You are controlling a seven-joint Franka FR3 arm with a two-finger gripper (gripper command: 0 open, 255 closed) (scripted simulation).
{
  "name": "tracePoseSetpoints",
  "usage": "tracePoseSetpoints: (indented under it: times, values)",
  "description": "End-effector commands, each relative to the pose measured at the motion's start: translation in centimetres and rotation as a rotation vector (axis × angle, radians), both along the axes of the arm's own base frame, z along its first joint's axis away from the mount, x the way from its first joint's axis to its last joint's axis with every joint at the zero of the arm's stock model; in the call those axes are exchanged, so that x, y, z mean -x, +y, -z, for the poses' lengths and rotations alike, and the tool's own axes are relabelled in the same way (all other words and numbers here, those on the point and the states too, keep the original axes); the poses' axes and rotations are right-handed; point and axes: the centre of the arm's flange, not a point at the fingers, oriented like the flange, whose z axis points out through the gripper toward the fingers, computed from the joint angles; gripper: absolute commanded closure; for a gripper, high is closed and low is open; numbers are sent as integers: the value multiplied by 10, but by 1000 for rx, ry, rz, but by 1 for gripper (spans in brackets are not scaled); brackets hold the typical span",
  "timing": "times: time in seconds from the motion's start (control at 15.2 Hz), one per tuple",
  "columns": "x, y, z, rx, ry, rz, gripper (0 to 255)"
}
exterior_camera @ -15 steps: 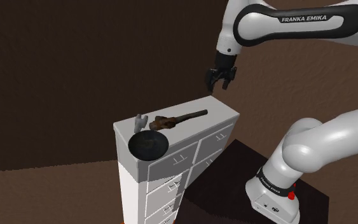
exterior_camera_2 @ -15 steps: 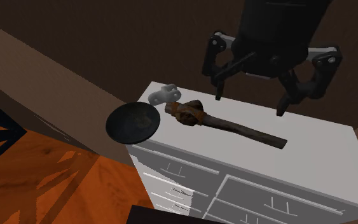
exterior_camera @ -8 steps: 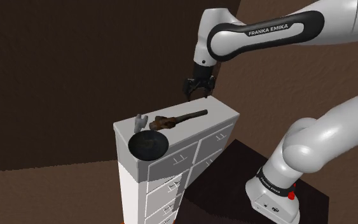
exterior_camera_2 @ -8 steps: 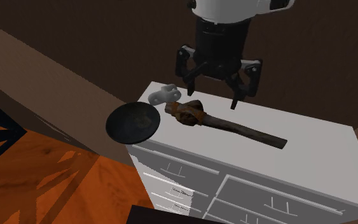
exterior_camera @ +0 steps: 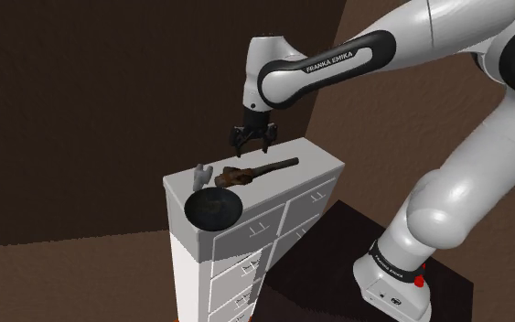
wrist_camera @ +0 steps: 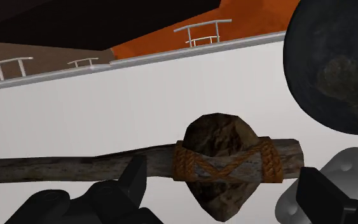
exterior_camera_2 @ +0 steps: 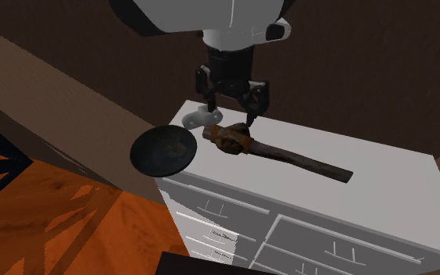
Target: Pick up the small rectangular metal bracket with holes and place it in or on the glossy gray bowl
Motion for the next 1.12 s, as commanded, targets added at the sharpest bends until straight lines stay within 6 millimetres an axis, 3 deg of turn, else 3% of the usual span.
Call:
tracePoseSetpoints:
  times: [0.0,0.79,1.06]
  values:
    - [-16,15,14,-2,-3,17,0]
    - [-123,91,101,-11,-16,113,0]
    - [-126,92,119,-11,-16,116,0]
